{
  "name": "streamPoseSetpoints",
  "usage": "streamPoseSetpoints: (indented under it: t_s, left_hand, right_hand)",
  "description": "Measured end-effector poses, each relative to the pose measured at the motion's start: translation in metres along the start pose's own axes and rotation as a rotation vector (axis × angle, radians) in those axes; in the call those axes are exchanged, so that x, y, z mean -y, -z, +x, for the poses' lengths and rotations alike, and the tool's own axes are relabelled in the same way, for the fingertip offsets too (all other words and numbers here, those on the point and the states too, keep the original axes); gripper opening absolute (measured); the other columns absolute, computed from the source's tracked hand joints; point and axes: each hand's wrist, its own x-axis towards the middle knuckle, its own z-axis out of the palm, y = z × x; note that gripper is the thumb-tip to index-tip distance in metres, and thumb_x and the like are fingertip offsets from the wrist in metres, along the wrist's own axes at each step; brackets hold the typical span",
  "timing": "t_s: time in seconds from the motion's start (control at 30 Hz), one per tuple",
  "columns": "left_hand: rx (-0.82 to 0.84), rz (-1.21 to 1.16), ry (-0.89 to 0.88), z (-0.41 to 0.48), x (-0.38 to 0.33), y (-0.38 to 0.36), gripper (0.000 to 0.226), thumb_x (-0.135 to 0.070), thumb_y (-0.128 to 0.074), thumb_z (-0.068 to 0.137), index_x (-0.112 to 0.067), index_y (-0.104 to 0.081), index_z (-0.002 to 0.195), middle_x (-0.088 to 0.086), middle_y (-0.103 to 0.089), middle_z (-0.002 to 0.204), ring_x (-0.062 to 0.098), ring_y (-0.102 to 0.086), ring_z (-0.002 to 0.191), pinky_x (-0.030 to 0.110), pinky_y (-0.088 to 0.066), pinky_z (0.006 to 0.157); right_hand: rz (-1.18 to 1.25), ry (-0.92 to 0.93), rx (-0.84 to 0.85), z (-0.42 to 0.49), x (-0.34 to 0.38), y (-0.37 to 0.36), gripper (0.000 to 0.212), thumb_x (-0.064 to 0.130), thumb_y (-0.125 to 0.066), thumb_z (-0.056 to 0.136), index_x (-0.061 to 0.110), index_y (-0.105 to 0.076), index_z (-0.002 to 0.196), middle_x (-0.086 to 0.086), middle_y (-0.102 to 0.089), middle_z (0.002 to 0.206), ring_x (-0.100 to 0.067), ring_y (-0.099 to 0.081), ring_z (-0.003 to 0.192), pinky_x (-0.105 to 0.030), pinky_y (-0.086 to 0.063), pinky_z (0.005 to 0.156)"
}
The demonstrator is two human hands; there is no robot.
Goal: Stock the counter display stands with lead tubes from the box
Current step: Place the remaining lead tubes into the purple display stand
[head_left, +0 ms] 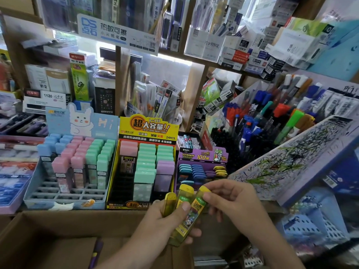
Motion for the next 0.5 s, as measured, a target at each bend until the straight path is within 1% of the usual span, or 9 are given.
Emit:
streamPoseSetpoints:
  t_s: [0.1, 0.2, 0.27, 0.4, 0.5]
  left_hand:
    - [-0.021, -0.054, 0.039, 0.002, 0.002, 0.000, 0.023, -0.038, -0.070, 0.082, -0.029, -0.081, 0.101, 0.018, -0.079, 0.102, 0.037, -0.078, 0.090, 0.034, -0.064, 0.063]
    - [-0.046, -0.067, 0.051, 0.008, 0.008, 0.002, 0.024, -0.030, -0.069, 0.089, -0.014, -0.078, 0.105, 0.019, -0.079, 0.102, 0.037, -0.078, 0.091, 0.035, -0.064, 0.064]
    - [-0.051, -0.046, 0.047, 0.010, 0.010, 0.004, 0.022, -0.027, -0.067, 0.095, -0.010, -0.075, 0.106, 0.020, -0.078, 0.099, 0.035, -0.078, 0.089, 0.034, -0.063, 0.066]
    - [-0.039, -0.023, 0.028, 0.014, 0.011, 0.006, 0.017, -0.029, -0.066, 0.095, -0.018, -0.079, 0.094, 0.022, -0.077, 0.094, 0.032, -0.076, 0.079, 0.035, -0.063, 0.066]
    - [-0.019, -0.010, 0.031, 0.017, 0.014, 0.007, 0.017, -0.028, -0.065, 0.098, -0.020, -0.079, 0.093, 0.021, -0.077, 0.094, 0.032, -0.076, 0.080, 0.037, -0.063, 0.068]
  right_hand:
    - [0.004, 0.040, -0.100, 0.003, 0.003, 0.013, 0.015, 0.016, -0.080, 0.080, 0.013, -0.080, 0.095, -0.015, -0.076, 0.077, -0.023, -0.067, 0.057, -0.026, -0.052, 0.045]
    - [-0.023, 0.107, -0.218, 0.007, 0.008, 0.032, 0.012, 0.008, -0.077, 0.082, 0.010, -0.080, 0.094, -0.017, -0.075, 0.078, -0.026, -0.066, 0.057, -0.026, -0.054, 0.047]
    - [-0.088, 0.150, -0.281, 0.011, 0.010, 0.044, 0.013, 0.001, -0.076, 0.086, 0.009, -0.080, 0.094, -0.015, -0.075, 0.076, -0.026, -0.067, 0.059, -0.026, -0.056, 0.050]
    - [-0.223, 0.221, -0.344, 0.020, 0.005, 0.059, 0.022, -0.004, -0.073, 0.089, 0.018, -0.078, 0.092, -0.008, -0.075, 0.075, -0.021, -0.070, 0.061, -0.023, -0.058, 0.057]
    - [-0.319, 0.255, -0.369, 0.026, -0.003, 0.062, 0.028, -0.002, -0.074, 0.089, 0.025, -0.077, 0.093, 0.000, -0.076, 0.076, -0.017, -0.072, 0.064, -0.022, -0.060, 0.060]
